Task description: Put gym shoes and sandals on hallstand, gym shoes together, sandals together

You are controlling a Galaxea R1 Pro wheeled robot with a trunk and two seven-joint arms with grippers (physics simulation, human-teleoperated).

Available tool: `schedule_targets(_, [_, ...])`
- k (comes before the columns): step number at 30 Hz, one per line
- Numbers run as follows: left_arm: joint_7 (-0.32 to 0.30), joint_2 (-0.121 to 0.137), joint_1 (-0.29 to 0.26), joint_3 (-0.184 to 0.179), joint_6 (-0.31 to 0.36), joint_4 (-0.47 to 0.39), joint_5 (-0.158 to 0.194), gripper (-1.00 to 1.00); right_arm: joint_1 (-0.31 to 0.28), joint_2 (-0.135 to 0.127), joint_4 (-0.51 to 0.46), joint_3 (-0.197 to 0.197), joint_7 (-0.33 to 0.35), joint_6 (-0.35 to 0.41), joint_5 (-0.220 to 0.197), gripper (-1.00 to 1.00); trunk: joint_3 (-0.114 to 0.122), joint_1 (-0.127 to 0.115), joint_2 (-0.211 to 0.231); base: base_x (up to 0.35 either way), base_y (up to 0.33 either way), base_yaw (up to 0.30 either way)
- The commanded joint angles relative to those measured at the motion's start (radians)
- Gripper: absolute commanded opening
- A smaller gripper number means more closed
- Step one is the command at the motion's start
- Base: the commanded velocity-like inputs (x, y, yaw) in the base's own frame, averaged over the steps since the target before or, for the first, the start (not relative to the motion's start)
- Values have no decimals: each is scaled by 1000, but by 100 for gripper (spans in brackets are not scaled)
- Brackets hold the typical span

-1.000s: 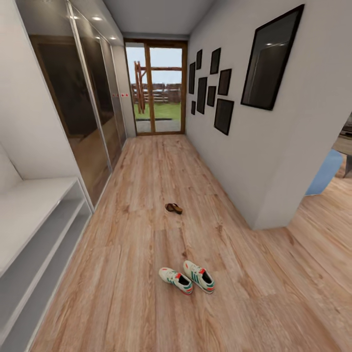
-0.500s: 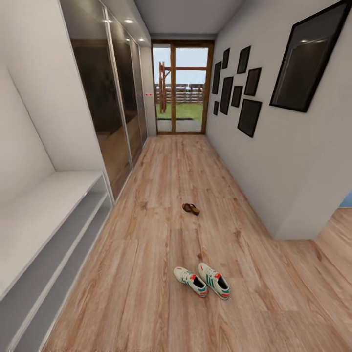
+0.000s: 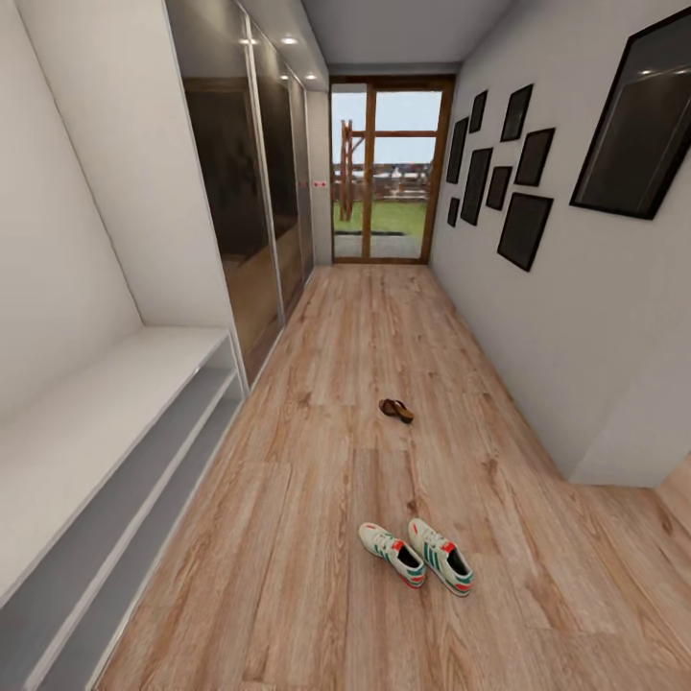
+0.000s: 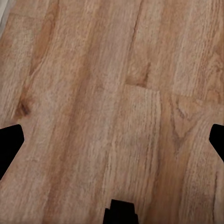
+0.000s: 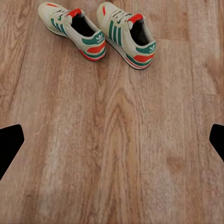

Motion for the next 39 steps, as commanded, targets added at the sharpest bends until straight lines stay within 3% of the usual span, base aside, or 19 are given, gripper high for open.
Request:
schedule_targets(1, [0,0,-1,-2,-3,1,9,100,-1,0,1,0,-3,-3,1,100,-4,4,-8,0,0,-13])
schedule_targets(12, [0,1,-10,-2,5,-7,-1,100,-1,-9,-27,-1,-2,-2,1,100,-38,46,-85,0,0,-36])
schedule_targets(17, [6,3,-46,-4,13,-20,-4,100,-4,-18,-133,-1,-1,2,7,100,-53,65,-120,0,0,-2])
schedule_targets(21, [10,3,-102,-8,19,-22,-6,100,-12,-20,-233,-1,-1,19,36,100,-66,81,-148,0,0,0])
schedule_targets(29, [12,1,-190,-11,30,-17,-6,100,-77,-21,-366,-2,1,154,117,100,-91,111,-204,0,0,0])
schedule_targets(35, [12,-4,-210,-14,39,-16,-6,100,-138,-19,-389,-2,3,271,135,100,-110,134,-246,0,0,0])
schedule_targets(39, [11,-5,-212,-16,41,-15,-6,100,-155,-17,-389,0,16,307,140,100,-122,150,-274,0,0,0])
